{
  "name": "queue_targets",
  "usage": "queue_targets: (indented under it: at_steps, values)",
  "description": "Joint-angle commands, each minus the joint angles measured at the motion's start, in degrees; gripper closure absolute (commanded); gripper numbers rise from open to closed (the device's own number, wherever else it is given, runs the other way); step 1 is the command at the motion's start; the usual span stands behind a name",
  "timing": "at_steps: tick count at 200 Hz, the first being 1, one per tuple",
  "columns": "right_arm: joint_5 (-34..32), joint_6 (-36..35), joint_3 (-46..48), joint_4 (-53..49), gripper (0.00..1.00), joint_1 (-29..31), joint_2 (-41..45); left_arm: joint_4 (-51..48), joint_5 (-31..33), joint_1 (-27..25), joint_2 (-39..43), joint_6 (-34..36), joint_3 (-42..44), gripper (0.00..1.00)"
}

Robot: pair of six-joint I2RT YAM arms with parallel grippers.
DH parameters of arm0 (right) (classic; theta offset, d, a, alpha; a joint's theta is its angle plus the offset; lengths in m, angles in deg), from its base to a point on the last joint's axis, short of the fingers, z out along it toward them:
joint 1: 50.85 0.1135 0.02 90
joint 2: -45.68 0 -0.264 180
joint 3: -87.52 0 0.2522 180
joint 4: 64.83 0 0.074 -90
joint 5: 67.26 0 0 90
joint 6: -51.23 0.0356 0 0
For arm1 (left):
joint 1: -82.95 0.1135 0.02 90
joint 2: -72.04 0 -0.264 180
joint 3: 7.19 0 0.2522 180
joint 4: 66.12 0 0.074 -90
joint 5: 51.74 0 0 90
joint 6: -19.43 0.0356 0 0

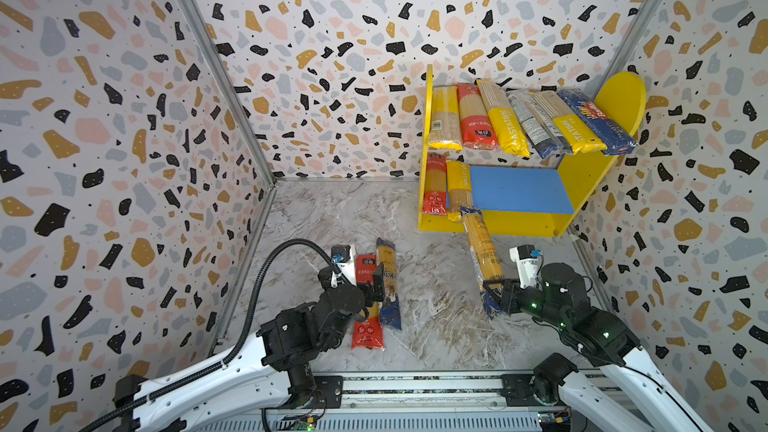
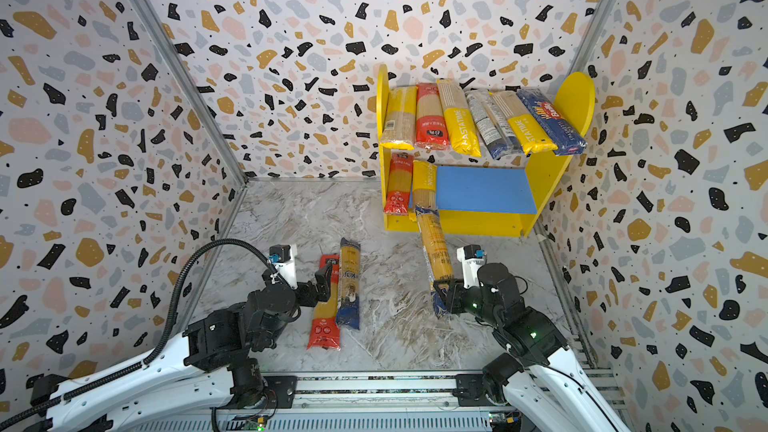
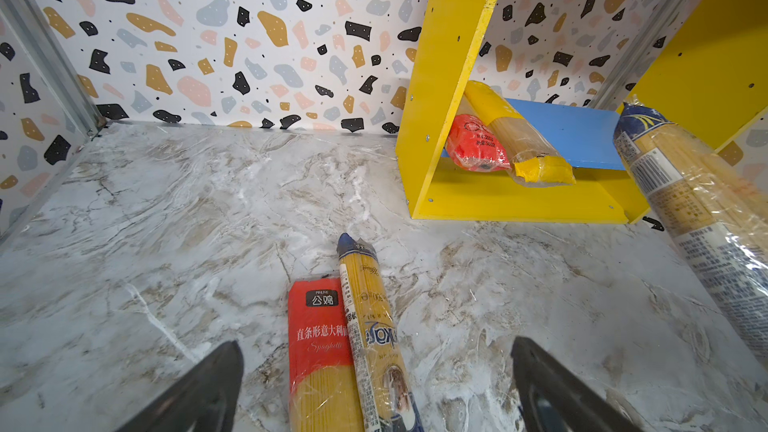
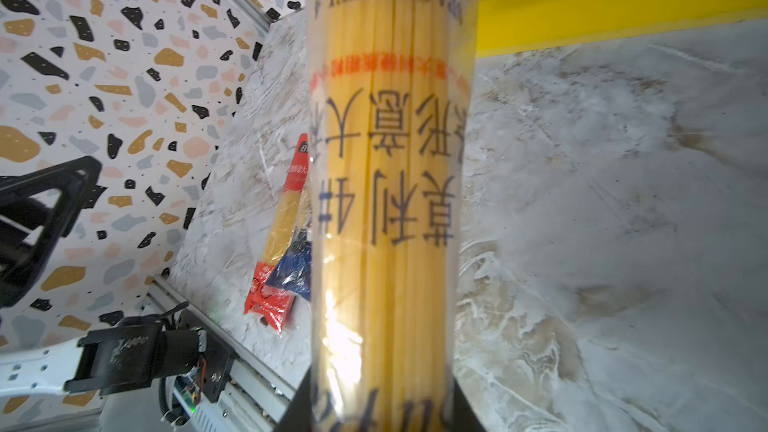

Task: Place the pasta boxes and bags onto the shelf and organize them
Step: 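Carry the SPAGHETTI 4 bag upright onto the blue lower shelf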

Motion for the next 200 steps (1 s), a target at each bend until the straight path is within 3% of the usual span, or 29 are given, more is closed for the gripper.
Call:
queue_targets:
  at_steps: [1, 26, 86, 200]
  values:
    - [-2.45, -4.29, -6.78, 8.61, 0.81, -2.21, -2.23, 2.37, -0.12, -0.15, -0.19, 2.04, -2.22, 0.00]
    - [-1.25, -5.97, -8.76, 10.08, 0.82, -7.32, -6.06, 2.56, -0.33, -0.18, -0.39, 2.86, -2.67, 0.01]
    - [10.86, -6.79, -9.62, 21.18, 0.82, -21.84, -17.09, 4.71, -0.07, -0.17, -1.05, 5.19, -1.85, 0.01]
    - [10.01, -10.47, -26.68, 29.12, 0.81, -26.12, -42.12, 4.74, 2.55, -0.17, 0.49, 7.75, -1.23, 0.00]
